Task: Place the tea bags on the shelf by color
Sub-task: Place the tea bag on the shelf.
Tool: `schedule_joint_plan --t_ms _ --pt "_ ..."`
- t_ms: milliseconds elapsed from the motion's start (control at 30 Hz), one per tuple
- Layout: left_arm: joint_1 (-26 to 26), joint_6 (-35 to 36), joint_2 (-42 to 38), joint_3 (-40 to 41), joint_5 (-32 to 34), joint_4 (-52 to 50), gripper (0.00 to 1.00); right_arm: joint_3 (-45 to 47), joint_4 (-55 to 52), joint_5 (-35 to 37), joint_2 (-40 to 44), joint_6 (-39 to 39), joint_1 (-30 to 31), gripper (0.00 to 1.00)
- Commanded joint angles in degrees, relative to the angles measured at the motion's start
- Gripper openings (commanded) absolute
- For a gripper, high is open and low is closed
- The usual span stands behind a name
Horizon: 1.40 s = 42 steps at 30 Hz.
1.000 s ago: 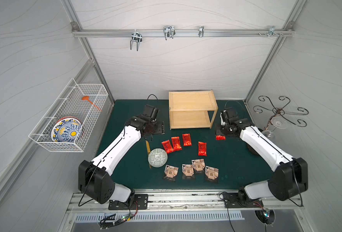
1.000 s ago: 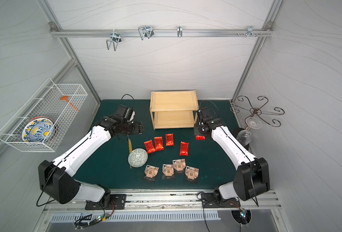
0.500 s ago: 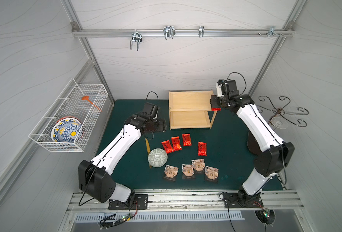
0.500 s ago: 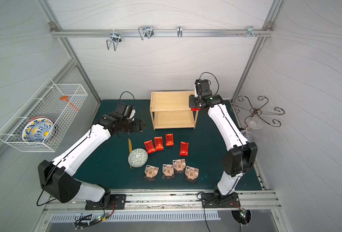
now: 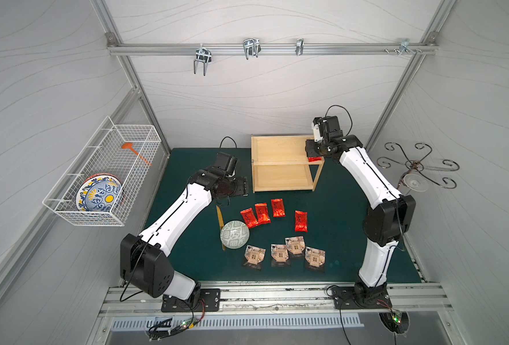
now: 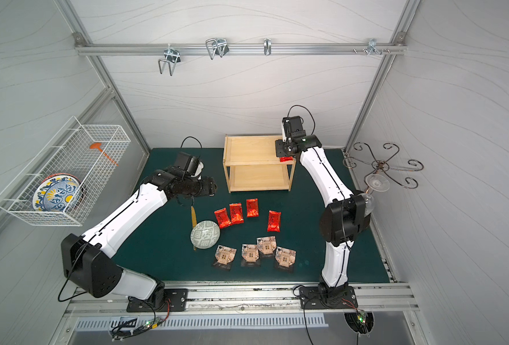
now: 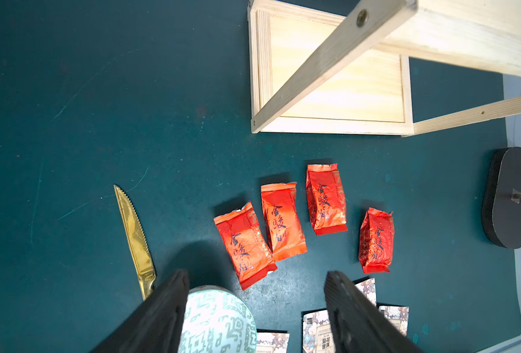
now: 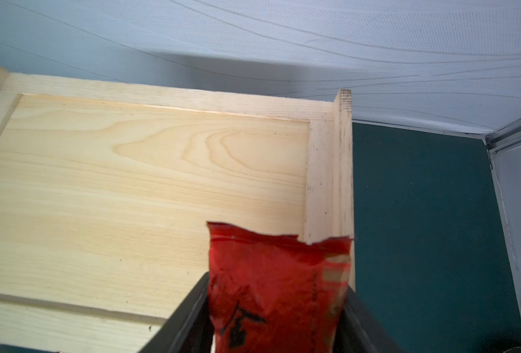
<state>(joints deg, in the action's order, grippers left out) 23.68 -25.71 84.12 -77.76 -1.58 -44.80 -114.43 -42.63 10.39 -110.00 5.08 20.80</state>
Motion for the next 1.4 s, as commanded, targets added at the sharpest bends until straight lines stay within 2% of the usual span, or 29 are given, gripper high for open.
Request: schedule_joint_plan --t_ms 0,467,933,1167,1367 --pt "0.0 0.2 -0.2 -0.6 0.7 2.7 0.76 -0.8 0.7 0.8 -1.3 -0.9 -0.8 0.59" --pt "0.0 0.2 -1.0 0.4 0.8 3.2 0.76 -2.0 2.8 0.4 -3.7 -0.2 -1.5 0.60" --pt "0.0 0.4 -3.1 0.7 0.8 2.2 0.76 -1.8 2.2 0.6 -1.6 0.8 -1.7 0.69" --pt "0.1 0.2 -5.6 3.0 0.3 1.5 0.75 0.6 0.6 2.8 4.7 4.0 -0.9 0.70" --pt "0.1 0.0 -8.8 6.2 -1.0 1.2 0.75 12.2 -0.1 5.8 15.0 8.3 1.3 0.72"
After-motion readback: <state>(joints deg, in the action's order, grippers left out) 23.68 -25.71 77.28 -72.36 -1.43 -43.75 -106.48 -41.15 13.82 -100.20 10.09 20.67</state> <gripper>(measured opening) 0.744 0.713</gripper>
